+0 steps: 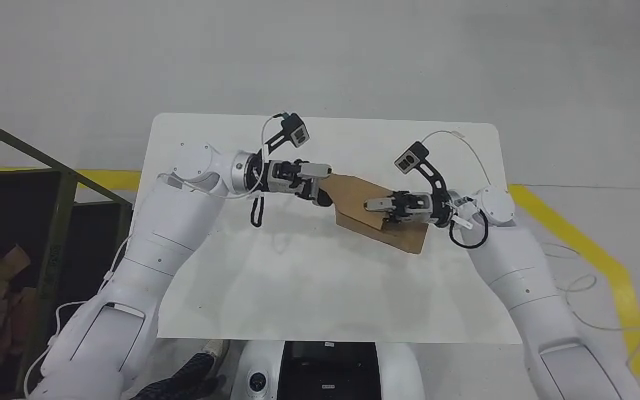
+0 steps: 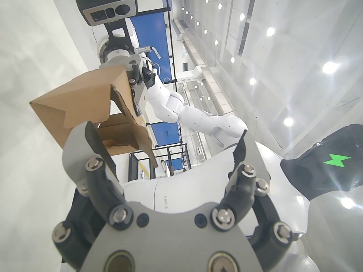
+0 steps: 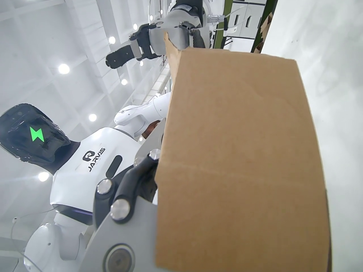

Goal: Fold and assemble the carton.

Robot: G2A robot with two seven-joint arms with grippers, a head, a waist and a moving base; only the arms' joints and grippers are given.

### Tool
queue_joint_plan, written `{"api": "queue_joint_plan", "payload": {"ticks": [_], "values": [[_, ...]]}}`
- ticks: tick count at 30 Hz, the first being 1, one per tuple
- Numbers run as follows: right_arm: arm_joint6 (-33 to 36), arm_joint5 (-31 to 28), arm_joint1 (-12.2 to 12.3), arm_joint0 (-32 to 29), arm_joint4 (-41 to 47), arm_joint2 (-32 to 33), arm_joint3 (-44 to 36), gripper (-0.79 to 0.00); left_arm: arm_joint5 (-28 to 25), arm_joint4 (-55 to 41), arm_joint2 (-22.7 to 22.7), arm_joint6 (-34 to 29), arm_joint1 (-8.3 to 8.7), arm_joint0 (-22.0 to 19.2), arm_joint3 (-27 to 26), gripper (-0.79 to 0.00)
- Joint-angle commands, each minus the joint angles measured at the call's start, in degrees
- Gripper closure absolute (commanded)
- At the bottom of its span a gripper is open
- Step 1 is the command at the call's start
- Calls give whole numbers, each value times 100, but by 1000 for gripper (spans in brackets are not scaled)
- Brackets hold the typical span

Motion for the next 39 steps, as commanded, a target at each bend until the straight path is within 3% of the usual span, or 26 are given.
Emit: {"api": "queue_joint_plan", "payload": {"ticks": [1,21,39], "values": [[0,0,-1,-3,-12,-7,1,0,-8,-45,14,-52,-4,-6,7,-785],[130,131,34,151,261,-277,146,0,11,-267,235,-415,-59,-132,36,-785],[130,130,196,275,550,-671,129,0,34,-319,434,-357,-135,-286,213,-785]]}}
